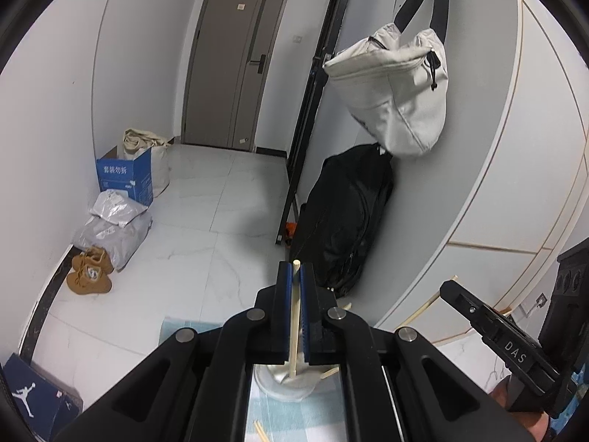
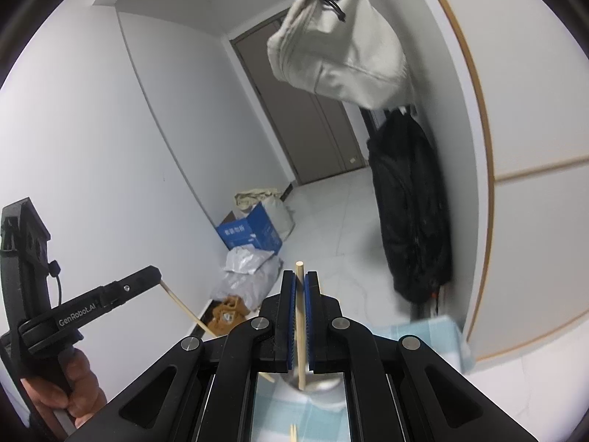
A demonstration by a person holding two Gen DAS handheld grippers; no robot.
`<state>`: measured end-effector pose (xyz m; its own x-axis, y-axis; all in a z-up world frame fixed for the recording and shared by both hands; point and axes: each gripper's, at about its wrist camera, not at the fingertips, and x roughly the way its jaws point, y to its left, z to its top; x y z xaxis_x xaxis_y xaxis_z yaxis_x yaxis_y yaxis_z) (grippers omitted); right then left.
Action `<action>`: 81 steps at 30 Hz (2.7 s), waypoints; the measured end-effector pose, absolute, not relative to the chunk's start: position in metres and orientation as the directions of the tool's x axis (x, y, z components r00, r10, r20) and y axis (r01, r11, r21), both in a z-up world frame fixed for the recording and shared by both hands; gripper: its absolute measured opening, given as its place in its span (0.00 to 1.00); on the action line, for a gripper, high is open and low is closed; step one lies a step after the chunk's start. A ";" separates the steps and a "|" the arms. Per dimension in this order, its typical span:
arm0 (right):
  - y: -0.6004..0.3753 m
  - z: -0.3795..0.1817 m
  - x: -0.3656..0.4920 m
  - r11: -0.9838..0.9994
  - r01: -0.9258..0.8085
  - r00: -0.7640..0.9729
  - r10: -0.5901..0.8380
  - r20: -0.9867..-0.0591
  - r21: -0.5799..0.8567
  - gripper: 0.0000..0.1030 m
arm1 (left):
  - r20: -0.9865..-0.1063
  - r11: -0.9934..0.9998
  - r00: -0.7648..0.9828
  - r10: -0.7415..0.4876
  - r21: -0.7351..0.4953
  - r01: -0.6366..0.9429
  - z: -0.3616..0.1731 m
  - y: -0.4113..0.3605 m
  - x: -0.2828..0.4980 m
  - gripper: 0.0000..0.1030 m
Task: Organize utensils
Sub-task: 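Carry both held chopsticks up over the white utensil holder, then open both tools to drop the chopsticks into the holder, then withdraw both open tools back toward the last chopsticks on the cloth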
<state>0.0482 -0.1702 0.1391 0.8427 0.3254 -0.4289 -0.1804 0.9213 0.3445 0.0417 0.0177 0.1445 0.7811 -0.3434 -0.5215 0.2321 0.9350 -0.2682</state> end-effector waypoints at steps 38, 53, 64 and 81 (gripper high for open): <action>-0.128 0.067 0.157 0.924 -0.313 0.699 0.381 -0.605 0.220 0.04 | -0.680 0.899 0.594 -0.430 -0.259 0.354 0.063 -0.003 0.113 0.00; -0.148 0.060 0.131 0.917 -0.272 0.716 0.395 -0.576 0.290 0.32 | -0.656 0.895 0.614 -0.439 -0.377 0.238 0.075 0.028 0.103 0.52; -0.158 0.074 0.085 0.910 -0.271 0.746 0.405 -0.528 0.314 0.46 | -0.650 0.945 0.688 -0.322 -0.259 0.198 0.087 0.024 0.070 0.62; -0.146 0.062 0.015 0.904 -0.297 0.764 0.418 -0.491 0.308 0.63 | -0.608 0.977 0.765 -0.212 -0.122 0.174 0.076 0.024 0.006 0.76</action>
<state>0.0149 -0.1455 0.0620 0.7644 0.4179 -0.4909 -0.2967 0.9041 0.3076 0.0060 0.0237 0.0757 0.7653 -0.2124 -0.6077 0.1744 0.9771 -0.1220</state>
